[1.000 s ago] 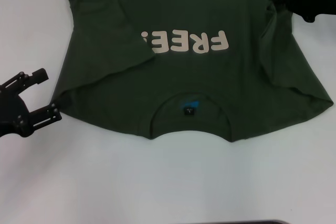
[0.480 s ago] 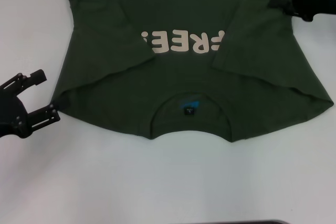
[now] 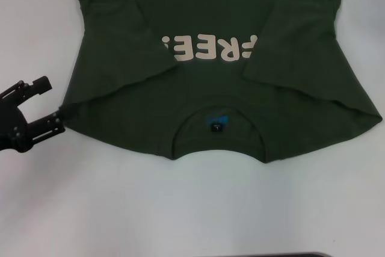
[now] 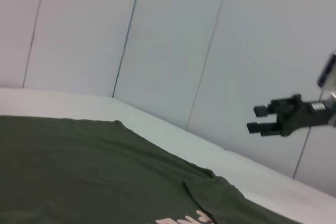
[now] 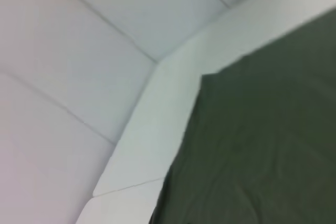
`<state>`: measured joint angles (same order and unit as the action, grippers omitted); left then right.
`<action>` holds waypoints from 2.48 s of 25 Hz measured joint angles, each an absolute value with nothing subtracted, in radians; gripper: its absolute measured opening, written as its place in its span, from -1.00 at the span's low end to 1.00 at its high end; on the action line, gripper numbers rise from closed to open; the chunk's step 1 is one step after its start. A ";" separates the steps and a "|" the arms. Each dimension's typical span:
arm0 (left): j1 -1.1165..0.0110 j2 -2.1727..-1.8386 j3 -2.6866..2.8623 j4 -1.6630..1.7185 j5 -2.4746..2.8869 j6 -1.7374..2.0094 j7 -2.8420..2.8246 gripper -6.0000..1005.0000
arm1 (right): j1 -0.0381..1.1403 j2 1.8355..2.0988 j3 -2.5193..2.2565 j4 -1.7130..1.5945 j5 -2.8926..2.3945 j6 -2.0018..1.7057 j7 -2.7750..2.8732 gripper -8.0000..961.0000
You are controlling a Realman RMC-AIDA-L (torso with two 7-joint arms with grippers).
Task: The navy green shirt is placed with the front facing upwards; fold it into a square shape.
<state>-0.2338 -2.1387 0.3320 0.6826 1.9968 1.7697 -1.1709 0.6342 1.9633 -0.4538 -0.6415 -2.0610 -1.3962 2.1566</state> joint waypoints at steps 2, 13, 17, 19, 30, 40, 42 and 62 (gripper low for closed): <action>-0.240 -2.132 0.332 0.683 1.997 1.772 -1.214 0.71 | 0.619 1.985 -0.459 -0.646 -2.030 -1.404 2.021 0.00; -0.270 -2.103 0.340 0.679 2.008 1.815 -1.370 0.70 | 0.466 2.101 -0.626 -0.913 -2.020 -1.600 1.382 0.85; -0.278 -2.102 0.340 0.680 2.008 1.816 -1.388 0.70 | 0.421 2.092 -0.657 -0.906 -1.981 -1.597 1.325 0.91; -0.279 -2.102 0.340 0.680 2.010 1.817 -1.393 0.69 | 0.413 2.087 -0.644 -0.906 -1.977 -1.623 1.362 0.93; -0.286 -2.072 0.404 0.689 2.057 1.824 -1.531 0.67 | 0.404 2.058 -0.585 -0.886 -2.023 -1.704 1.691 0.93; -0.370 -2.036 0.421 0.729 2.168 1.814 -2.087 0.66 | 0.453 1.988 -0.543 -0.818 -2.021 -1.691 2.178 0.93; -0.391 -2.032 0.427 0.724 2.191 1.794 -2.165 0.65 | 0.459 1.980 -0.542 -0.799 -2.021 -1.685 2.187 0.93; -0.434 -2.004 0.441 0.653 2.326 1.564 -2.333 0.56 | 0.476 1.959 -0.512 -0.793 -2.017 -1.673 2.204 0.93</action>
<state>-0.4339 -2.0044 0.4405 0.6532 2.3265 1.5638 -2.3334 0.4764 1.9592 -0.5116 -0.7929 -2.0171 -1.6734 2.2036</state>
